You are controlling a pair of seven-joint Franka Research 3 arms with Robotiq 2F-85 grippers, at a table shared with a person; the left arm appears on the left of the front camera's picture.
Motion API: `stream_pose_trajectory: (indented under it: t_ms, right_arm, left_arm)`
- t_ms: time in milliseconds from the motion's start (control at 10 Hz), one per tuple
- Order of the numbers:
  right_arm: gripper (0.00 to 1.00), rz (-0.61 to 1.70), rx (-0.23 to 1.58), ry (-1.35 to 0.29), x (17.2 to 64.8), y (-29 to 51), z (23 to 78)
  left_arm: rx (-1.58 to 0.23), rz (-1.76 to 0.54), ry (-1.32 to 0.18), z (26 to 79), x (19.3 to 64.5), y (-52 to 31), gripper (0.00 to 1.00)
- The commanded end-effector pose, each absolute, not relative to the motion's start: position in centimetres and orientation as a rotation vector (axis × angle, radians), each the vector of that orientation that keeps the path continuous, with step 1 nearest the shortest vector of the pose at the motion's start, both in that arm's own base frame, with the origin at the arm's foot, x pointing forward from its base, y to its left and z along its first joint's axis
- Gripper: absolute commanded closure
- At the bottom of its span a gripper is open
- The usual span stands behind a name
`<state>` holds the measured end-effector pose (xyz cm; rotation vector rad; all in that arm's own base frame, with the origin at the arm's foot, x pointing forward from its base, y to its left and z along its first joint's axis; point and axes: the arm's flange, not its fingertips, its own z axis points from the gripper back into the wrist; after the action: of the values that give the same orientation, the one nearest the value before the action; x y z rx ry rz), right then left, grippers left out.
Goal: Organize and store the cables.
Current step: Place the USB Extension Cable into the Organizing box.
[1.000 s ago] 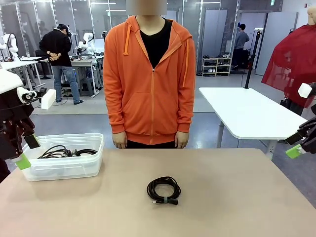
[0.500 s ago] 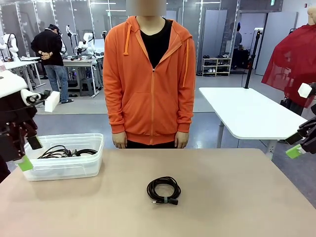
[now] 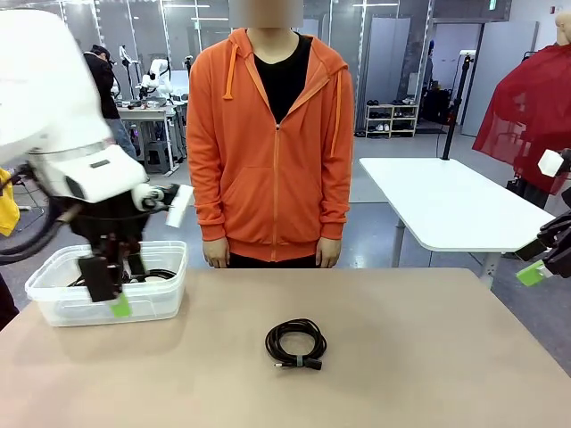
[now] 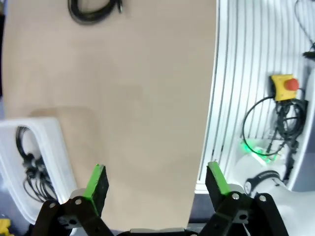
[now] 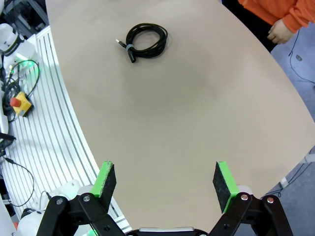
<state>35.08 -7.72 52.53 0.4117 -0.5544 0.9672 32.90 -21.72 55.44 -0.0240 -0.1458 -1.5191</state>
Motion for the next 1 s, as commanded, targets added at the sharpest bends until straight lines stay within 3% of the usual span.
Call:
stream_pose_trajectory:
  t_ms: [0,900]
  right_arm:
    - [0.00,0.974,0.398,-0.547,35.0,-7.8,52.6]
    - [0.00,0.974,0.398,-0.547,35.0,-7.8,52.6]
  left_arm:
    - [-0.006,-1.615,-0.182,55.7,34.9,-25.6,0.00]
    - [-0.075,-1.612,-0.132,49.7,37.2,-39.3,0.00]
